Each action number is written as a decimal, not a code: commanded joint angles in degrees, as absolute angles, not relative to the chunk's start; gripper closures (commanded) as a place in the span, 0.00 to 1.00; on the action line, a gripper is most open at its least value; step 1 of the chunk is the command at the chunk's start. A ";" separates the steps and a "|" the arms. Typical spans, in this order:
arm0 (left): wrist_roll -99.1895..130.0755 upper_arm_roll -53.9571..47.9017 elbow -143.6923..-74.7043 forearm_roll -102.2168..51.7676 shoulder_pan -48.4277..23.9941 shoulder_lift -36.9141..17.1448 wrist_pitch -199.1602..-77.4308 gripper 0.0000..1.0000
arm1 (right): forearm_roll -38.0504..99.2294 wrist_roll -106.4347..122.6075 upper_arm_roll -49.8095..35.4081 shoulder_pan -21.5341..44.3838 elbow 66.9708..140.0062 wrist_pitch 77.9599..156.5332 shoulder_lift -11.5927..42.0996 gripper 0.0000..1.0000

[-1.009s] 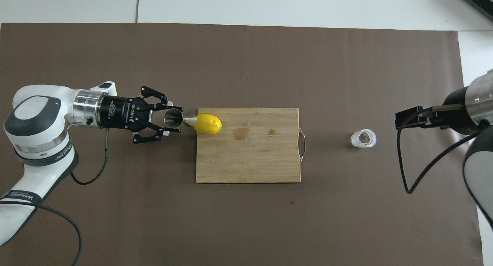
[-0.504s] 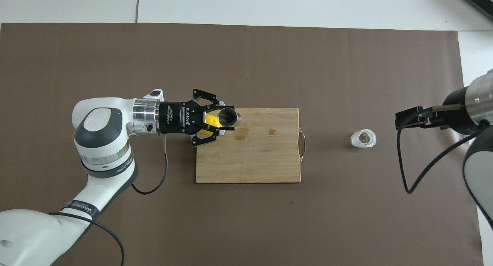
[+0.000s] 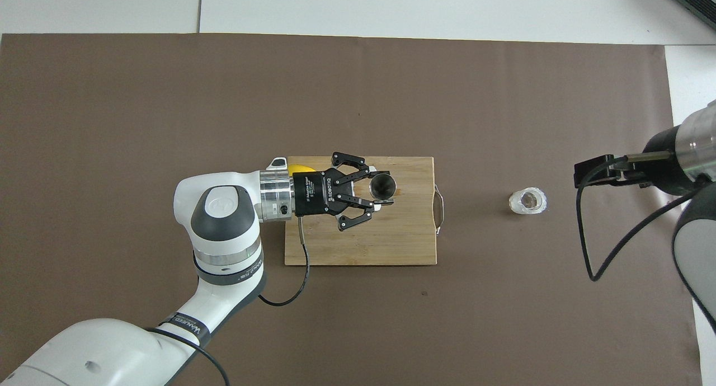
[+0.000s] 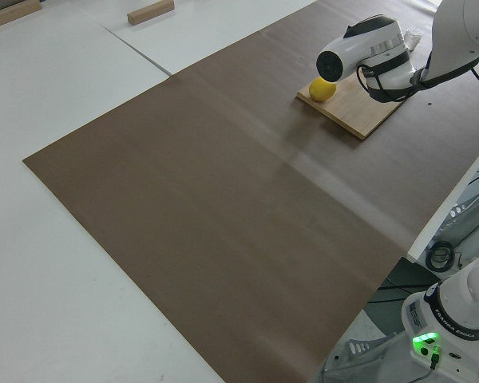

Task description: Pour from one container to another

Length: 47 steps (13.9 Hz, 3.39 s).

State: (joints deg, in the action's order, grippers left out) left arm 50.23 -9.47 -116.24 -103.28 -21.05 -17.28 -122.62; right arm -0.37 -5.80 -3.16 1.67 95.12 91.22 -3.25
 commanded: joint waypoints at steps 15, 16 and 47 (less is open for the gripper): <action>49.04 -8.53 -116.37 -112.41 -26.02 -20.92 -128.41 0.54 | 1.05 -3.96 -3.60 0.62 96.24 90.79 -4.48 0.00; 49.13 -8.53 -116.37 -112.41 -26.02 -20.92 -128.50 0.01 | 1.05 -3.96 -3.60 0.62 96.24 90.79 -4.48 0.00; 38.11 -8.26 -99.32 -20.76 -9.24 -12.49 -110.39 0.00 | 1.14 -1.15 -3.52 0.53 97.64 92.54 -4.92 0.00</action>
State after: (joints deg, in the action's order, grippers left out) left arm 44.42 -8.38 -99.15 -24.81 -10.58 -14.54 -111.63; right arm -0.37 -4.23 -3.16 1.67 95.43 91.27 -3.26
